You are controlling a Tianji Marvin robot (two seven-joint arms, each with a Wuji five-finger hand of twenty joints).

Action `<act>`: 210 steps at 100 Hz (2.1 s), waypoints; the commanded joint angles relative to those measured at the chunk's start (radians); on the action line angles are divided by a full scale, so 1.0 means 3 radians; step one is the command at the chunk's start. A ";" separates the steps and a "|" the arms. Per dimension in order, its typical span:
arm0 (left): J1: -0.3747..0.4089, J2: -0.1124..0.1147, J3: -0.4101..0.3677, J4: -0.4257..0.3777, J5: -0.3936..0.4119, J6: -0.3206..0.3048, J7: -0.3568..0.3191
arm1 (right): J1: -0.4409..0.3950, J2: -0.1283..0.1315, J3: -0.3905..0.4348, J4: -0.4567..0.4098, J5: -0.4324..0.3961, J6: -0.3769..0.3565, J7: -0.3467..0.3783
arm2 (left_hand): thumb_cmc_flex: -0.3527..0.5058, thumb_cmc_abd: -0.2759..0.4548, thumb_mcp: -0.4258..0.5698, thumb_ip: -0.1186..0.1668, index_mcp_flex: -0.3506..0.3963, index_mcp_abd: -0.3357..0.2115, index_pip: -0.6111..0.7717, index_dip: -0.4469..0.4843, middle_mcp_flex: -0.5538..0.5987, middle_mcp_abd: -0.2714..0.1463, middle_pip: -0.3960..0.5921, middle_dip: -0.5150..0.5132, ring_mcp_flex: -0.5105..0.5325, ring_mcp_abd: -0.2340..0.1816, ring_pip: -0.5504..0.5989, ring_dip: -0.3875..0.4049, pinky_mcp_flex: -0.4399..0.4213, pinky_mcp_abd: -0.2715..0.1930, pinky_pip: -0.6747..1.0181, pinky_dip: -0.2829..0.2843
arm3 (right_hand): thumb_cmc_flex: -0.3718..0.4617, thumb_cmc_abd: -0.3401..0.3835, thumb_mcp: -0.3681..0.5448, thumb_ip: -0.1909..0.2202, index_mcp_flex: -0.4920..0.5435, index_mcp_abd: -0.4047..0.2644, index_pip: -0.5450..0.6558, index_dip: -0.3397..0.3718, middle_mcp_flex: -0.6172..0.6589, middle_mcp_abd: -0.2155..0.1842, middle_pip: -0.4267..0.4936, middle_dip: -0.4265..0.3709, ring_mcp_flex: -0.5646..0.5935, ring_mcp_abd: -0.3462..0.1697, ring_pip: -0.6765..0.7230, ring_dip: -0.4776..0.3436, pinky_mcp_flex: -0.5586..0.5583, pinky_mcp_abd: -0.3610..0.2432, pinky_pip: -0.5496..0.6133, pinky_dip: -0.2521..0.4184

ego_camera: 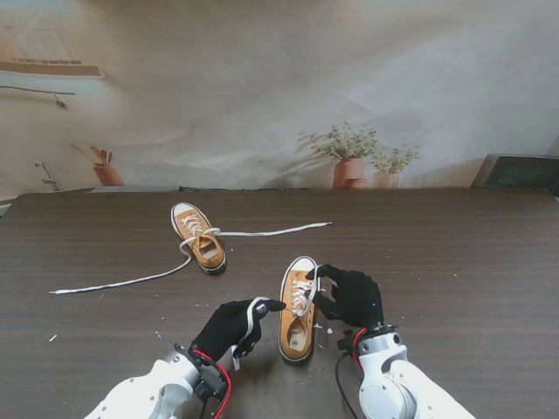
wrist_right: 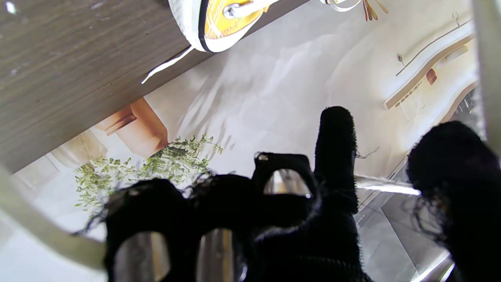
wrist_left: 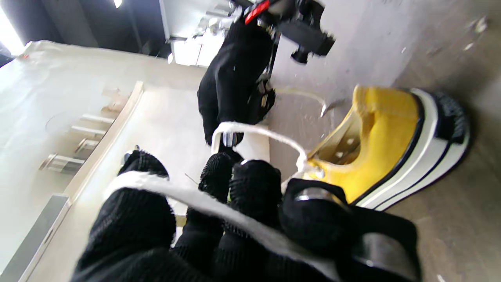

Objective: Tie the shoelaces into a bow on the shoes

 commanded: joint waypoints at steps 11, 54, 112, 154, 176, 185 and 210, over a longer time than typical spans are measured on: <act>-0.0035 -0.0122 0.0134 0.0160 0.0180 -0.0313 0.0358 | -0.0052 -0.0052 0.0071 -0.0077 0.0353 -0.0187 0.0234 | 0.0078 -0.0204 -0.0022 -0.0013 -0.0016 -0.0464 -0.0102 -0.0101 -0.0034 -0.0150 -0.0036 0.0069 0.0088 0.0005 -0.0010 -0.0021 0.0047 -0.0450 0.0719 -0.0070 | -0.0067 -0.0167 0.0119 -0.0002 0.0114 -0.0132 0.0031 0.0015 0.0208 0.0144 0.0181 0.0061 0.0002 -0.0049 0.0299 0.0063 0.0094 0.0034 0.0797 0.0045; -0.0150 -0.0288 0.0322 0.0308 0.1039 -0.0537 0.1292 | -0.0193 -0.0101 0.0145 -0.0329 0.1013 -0.0398 0.0686 | -0.0413 -0.0812 0.1463 -0.0165 -0.0001 -0.0493 -0.0281 -0.0195 0.0088 -0.0300 0.0067 0.0017 0.0116 -0.0197 0.0140 -0.0042 0.0064 -0.0657 0.0802 -0.0117 | -0.0080 -0.0651 0.0281 -0.0077 0.0525 0.0011 0.0200 0.0035 0.0208 0.0124 0.0111 0.0024 0.0006 -0.0084 0.0280 0.0027 0.0096 -0.0012 0.0784 0.0033; -0.0417 -0.0356 0.0549 0.0717 0.2447 -0.0683 0.2127 | -0.0236 -0.0058 0.0062 -0.0471 0.0928 -0.0203 0.0809 | -0.0413 -0.0970 0.1645 -0.0196 -0.0097 -0.0389 -0.0318 -0.0206 0.0221 -0.0314 0.0112 -0.0042 0.0114 -0.0239 0.0287 -0.0040 0.0084 -0.0829 0.0844 0.0075 | -0.0115 -0.0426 0.0023 -0.0071 0.0922 0.0355 0.0361 0.0240 0.0209 0.0136 0.0102 0.0016 0.0006 -0.0103 0.0283 0.0017 0.0102 -0.0056 0.0828 0.0018; -0.0579 -0.0356 0.0690 0.0915 0.3038 -0.0660 0.2562 | -0.0182 -0.0055 0.0003 -0.0417 0.0993 -0.0262 0.0892 | -0.0449 -0.1071 0.1805 -0.0229 -0.0203 -0.0371 -0.0358 -0.0222 0.0151 -0.0320 0.0069 -0.0084 0.0113 -0.0159 0.0159 -0.0080 0.0064 -0.0671 0.0787 -0.0069 | -0.0310 -0.0537 0.0042 -0.0098 0.0784 0.0300 0.0153 0.0301 0.0209 0.0158 -0.0102 -0.0058 0.0011 -0.0120 0.0233 -0.0098 0.0097 -0.0067 0.0764 -0.0020; -0.0635 -0.0352 0.0725 0.0984 0.3201 -0.0668 0.2691 | -0.0163 -0.0046 -0.0018 -0.0399 0.0993 -0.0272 0.0937 | -0.0438 -0.1058 0.1834 -0.0224 -0.0181 -0.0386 -0.0349 -0.0220 0.0137 -0.0303 0.0068 -0.0088 0.0113 -0.0141 0.0129 -0.0087 0.0056 -0.0623 0.0767 -0.0096 | -0.0430 -0.0581 0.0062 -0.0126 0.0728 0.0293 0.0115 0.0317 0.0206 0.0161 -0.0213 -0.0088 0.0011 -0.0128 0.0211 -0.0173 0.0095 -0.0095 0.0685 -0.0066; -0.0673 -0.0335 0.0755 0.1022 0.3352 -0.0630 0.2786 | -0.0162 -0.0043 -0.0026 -0.0407 0.0982 -0.0266 0.0943 | -0.0438 -0.1058 0.1840 -0.0223 -0.0182 -0.0381 -0.0349 -0.0220 0.0137 -0.0306 0.0071 -0.0089 0.0113 -0.0140 0.0127 -0.0086 0.0058 -0.0613 0.0765 -0.0104 | -0.0440 -0.0580 0.0063 -0.0130 0.0725 0.0283 0.0115 0.0327 0.0205 0.0169 -0.0271 -0.0103 0.0011 -0.0120 0.0199 -0.0216 0.0090 -0.0076 0.0658 -0.0081; -0.0745 -0.0289 0.0836 0.1066 0.3654 -0.0510 0.2957 | -0.0169 -0.0033 -0.0034 -0.0434 0.0969 -0.0250 0.0975 | -0.0435 -0.1052 0.1857 -0.0223 -0.0175 -0.0371 -0.0347 -0.0219 0.0140 -0.0311 0.0071 -0.0097 0.0113 -0.0137 0.0121 -0.0085 0.0057 -0.0603 0.0769 -0.0116 | -0.0413 -0.0579 0.0049 -0.0127 0.0786 0.0315 0.0201 0.0391 0.0195 0.0174 -0.0392 -0.0126 0.0010 -0.0095 0.0178 -0.0313 0.0079 -0.0025 0.0567 -0.0110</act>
